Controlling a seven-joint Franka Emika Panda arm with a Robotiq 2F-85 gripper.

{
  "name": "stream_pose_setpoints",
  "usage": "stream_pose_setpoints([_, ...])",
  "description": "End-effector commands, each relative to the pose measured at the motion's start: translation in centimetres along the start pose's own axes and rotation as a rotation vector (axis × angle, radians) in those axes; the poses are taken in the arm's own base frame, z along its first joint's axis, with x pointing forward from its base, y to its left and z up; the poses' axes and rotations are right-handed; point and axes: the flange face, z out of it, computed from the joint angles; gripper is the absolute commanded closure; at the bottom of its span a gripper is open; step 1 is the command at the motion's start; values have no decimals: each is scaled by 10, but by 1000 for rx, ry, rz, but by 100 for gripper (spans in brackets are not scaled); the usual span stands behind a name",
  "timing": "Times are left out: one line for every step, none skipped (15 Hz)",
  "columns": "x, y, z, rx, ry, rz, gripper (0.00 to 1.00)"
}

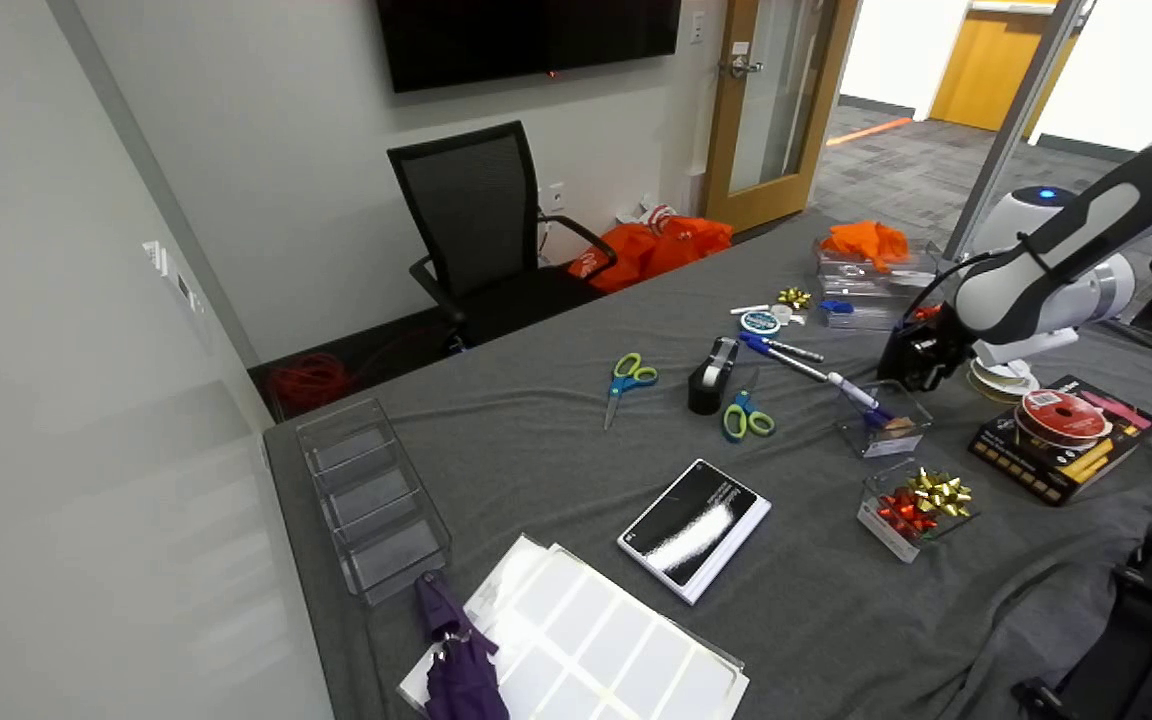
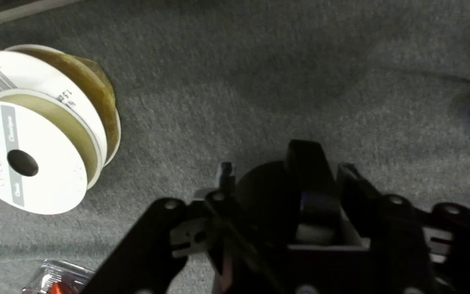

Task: Move the black cup to the right

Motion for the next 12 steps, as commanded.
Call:
stream_pose_setpoints([-3,11,-10,-34,-15,-64,3])
stream_pose_setpoints([-4,13,-13,-39,-22,-74,0])
stream_pose_setpoints([-5,14,-14,-44,-29,-83,0])
stream_pose_setpoints([-6,14,-16,-41,-39,-89,0])
stream_pose_setpoints([-7,14,-19,-36,-47,-93,0])
stream_pose_setpoints([-9,12,-21,-22,-57,-104,0])
stream_pose_setpoints([-11,11,-24,-7,-66,-121,0])
stream_pose_setpoints([-13,8,-27,13,-79,-138,0])
stream_pose_setpoints([-15,6,-30,27,-92,-151,0])
stream_pose_setpoints([-17,4,-35,45,-108,-162,0])
stream_pose_setpoints([-18,2,-41,61,-126,-168,0])
stream_pose_setpoints([-18,1,-51,79,-140,-168,0])
